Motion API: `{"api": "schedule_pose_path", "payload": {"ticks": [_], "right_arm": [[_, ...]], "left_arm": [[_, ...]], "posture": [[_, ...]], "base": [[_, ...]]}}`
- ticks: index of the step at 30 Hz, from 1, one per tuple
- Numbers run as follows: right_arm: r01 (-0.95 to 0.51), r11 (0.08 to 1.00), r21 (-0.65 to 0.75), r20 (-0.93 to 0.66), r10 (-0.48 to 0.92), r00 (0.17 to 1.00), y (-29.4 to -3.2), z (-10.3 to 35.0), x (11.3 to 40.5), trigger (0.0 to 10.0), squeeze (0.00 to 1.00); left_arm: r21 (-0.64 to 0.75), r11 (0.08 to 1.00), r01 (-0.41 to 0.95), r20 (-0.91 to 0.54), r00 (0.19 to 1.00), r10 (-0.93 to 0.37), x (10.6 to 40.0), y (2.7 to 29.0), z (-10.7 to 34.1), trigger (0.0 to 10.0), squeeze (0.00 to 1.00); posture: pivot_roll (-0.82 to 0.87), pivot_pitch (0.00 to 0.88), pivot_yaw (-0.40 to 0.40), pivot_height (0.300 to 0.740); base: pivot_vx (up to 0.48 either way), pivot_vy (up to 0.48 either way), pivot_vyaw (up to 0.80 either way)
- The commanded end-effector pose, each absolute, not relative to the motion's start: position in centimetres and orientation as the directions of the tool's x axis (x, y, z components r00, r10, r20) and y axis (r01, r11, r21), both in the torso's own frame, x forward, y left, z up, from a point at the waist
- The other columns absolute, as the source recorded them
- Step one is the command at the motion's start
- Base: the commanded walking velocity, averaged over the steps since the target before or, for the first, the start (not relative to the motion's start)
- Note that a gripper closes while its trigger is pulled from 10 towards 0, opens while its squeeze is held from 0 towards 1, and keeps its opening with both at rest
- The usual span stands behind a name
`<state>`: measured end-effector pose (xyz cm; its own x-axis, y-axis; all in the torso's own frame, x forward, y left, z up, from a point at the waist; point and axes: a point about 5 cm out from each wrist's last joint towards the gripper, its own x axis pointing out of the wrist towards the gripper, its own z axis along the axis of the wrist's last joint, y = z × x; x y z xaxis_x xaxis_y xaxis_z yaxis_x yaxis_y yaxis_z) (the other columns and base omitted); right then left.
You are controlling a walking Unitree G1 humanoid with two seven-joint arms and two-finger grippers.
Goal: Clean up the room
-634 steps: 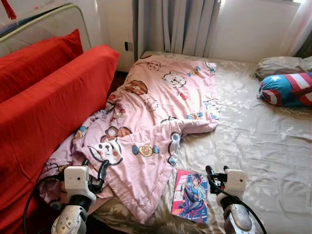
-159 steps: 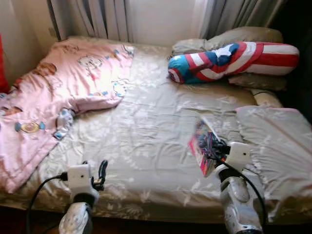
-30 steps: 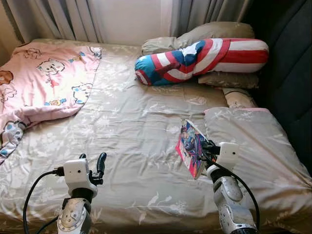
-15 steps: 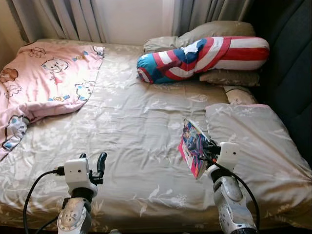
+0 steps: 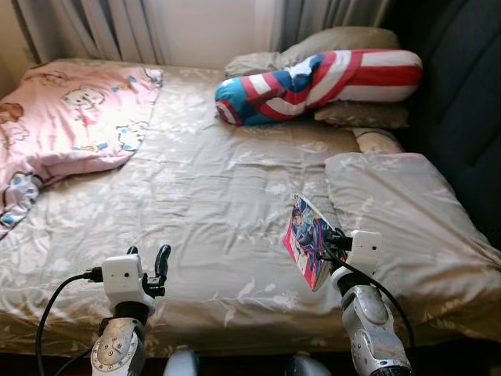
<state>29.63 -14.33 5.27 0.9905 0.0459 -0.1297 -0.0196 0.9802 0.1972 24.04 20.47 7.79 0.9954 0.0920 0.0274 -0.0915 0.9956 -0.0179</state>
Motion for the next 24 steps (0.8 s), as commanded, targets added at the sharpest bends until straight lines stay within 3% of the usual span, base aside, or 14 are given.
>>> {"api": "schedule_pose_path", "payload": {"ticks": [1, 21, 24], "right_arm": [[-0.022, 0.979, 0.201, -0.083, 0.040, 0.996, -14.5, 6.2, 30.1, 10.0, 0.00], [-0.082, 0.976, 0.203, -0.106, 0.105, 0.989, -13.5, 5.9, 30.4, 10.0, 0.00], [-0.092, 0.973, 0.211, -0.088, 0.113, 0.990, -13.4, 6.0, 30.4, 10.0, 0.00]], "left_arm": [[-0.021, 0.996, -0.087, 0.009, 0.996, 0.087, 24.0, 20.4, 7.6, 10.0, 0.00], [-0.030, 0.996, -0.086, 0.017, 0.996, 0.087, 24.0, 20.3, 7.8, 10.0, 0.00], [-0.029, 0.996, -0.088, 0.018, 0.996, 0.088, 24.0, 20.3, 7.8, 10.0, 0.00]], "posture": [[0.12, 0.096, -0.078, 0.651], [0.12, 0.106, -0.078, 0.651], [0.12, 0.107, -0.078, 0.631]], "base": [[0.000, 0.000, 0.00], [0.000, 0.000, 0.00], [0.000, 0.000, 0.00]]}}
